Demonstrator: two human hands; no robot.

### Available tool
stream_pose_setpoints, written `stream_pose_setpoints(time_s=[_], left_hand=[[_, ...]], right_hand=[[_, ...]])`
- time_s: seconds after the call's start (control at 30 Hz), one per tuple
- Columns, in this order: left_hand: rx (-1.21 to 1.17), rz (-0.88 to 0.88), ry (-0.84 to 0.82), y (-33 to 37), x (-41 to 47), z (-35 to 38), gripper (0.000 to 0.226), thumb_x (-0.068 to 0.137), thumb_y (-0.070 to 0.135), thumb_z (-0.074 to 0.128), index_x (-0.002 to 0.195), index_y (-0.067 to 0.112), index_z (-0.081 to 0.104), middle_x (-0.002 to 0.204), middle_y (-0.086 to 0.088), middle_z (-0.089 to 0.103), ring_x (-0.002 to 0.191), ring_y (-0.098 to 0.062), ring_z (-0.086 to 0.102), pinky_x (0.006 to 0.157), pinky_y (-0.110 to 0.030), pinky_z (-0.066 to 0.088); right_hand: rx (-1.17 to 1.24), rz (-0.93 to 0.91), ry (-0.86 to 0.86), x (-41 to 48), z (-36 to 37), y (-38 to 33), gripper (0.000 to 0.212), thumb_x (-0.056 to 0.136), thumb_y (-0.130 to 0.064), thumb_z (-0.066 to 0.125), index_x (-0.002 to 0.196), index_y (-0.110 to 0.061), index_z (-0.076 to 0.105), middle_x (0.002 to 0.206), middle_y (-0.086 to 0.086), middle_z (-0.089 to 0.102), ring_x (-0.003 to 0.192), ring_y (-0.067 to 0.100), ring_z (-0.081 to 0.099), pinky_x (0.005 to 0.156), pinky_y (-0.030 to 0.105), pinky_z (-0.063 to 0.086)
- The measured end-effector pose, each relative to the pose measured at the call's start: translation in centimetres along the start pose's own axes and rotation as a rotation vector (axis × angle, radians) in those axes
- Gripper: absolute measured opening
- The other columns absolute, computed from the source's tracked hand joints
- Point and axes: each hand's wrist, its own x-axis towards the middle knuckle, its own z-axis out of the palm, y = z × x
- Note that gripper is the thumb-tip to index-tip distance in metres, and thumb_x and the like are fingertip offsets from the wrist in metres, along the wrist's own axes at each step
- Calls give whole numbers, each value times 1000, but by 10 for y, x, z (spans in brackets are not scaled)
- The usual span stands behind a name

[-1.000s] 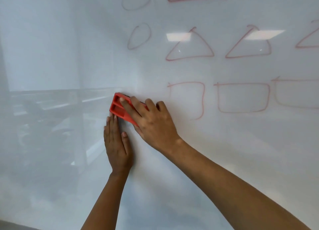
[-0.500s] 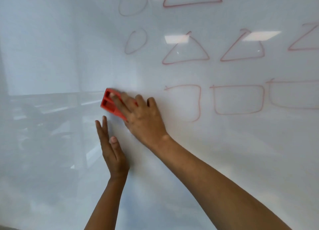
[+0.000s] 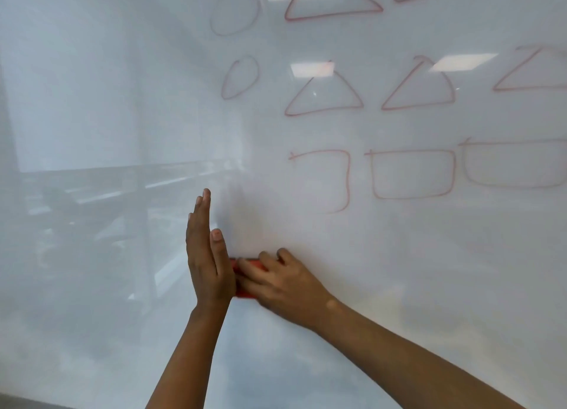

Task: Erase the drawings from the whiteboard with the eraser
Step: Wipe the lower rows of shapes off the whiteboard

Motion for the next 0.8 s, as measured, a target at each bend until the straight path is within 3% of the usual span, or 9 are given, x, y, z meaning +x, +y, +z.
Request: stream_pose_setpoints(time_s=[0.07, 0.17, 0.3, 0.5, 0.57, 0.7, 0.73, 0.8], left_hand=[[14, 25, -29, 0, -1, 3, 46, 105, 29, 21, 150, 20, 31, 155, 5, 34, 145, -18, 28, 116, -53, 24], [26, 37, -62, 4, 0, 11, 46, 105, 27, 21, 149, 19, 31, 155, 3, 35, 145, -18, 27, 119, -44, 21], [25, 47, -64, 8, 6, 18, 46, 105, 29, 20, 149, 17, 32, 154, 4, 35, 145, -17, 27, 120, -37, 18], [17, 66, -66, 13, 16, 28, 46, 105, 27, 21, 149, 15, 31, 155, 1, 34, 146, -16, 25, 120, -39, 18], [19, 77, -70, 14, 18, 32, 47, 105, 26, 20, 148, 13, 32, 155, -1, 34, 146, -17, 25, 120, -39, 17], [41, 112, -87, 16, 20, 41, 47, 105, 26, 20, 148, 11, 33, 154, 1, 33, 146, -17, 24, 120, -36, 17], [44, 115, -92, 17, 19, 43, 47, 104, 25, 20, 148, 11, 33, 154, 1, 33, 146, -17, 24, 120, -37, 17], [36, 126, -99, 19, 20, 47, 47, 104, 23, 20, 147, 9, 33, 155, -1, 33, 147, -17, 23, 120, -39, 17]], right_hand=[[-43, 194, 78, 3, -9, 27, 52, 91, -29, 55, 141, -23, 43, 126, -1, 58, 85, 22, 54, 68, 35, 42], [-124, 490, 123, 12, -27, 65, 71, 81, -39, 64, 146, -23, 38, 129, 3, 53, 85, 24, 53, 68, 36, 42], [-74, 776, 175, 33, -38, 69, 75, 80, -42, 69, 145, -19, 39, 130, 9, 55, 88, 26, 57, 70, 36, 47], [-97, 402, 77, 26, -35, 66, 72, 82, -44, 68, 144, -20, 41, 133, 5, 55, 87, 24, 59, 72, 34, 49], [-146, 488, 104, 22, -38, 78, 71, 82, -41, 66, 145, -21, 40, 131, 4, 56, 83, 25, 56, 68, 34, 45], [-142, 897, 223, 28, -45, 95, 72, 82, -40, 64, 146, -19, 38, 129, 7, 55, 84, 27, 54, 67, 36, 42], [-146, 883, 218, 29, -45, 93, 72, 82, -40, 64, 146, -19, 37, 130, 7, 55, 84, 27, 54, 67, 36, 42], [-178, 680, 155, 23, -41, 85, 73, 82, -41, 64, 146, -19, 38, 132, 5, 55, 83, 27, 54, 66, 35, 41]])
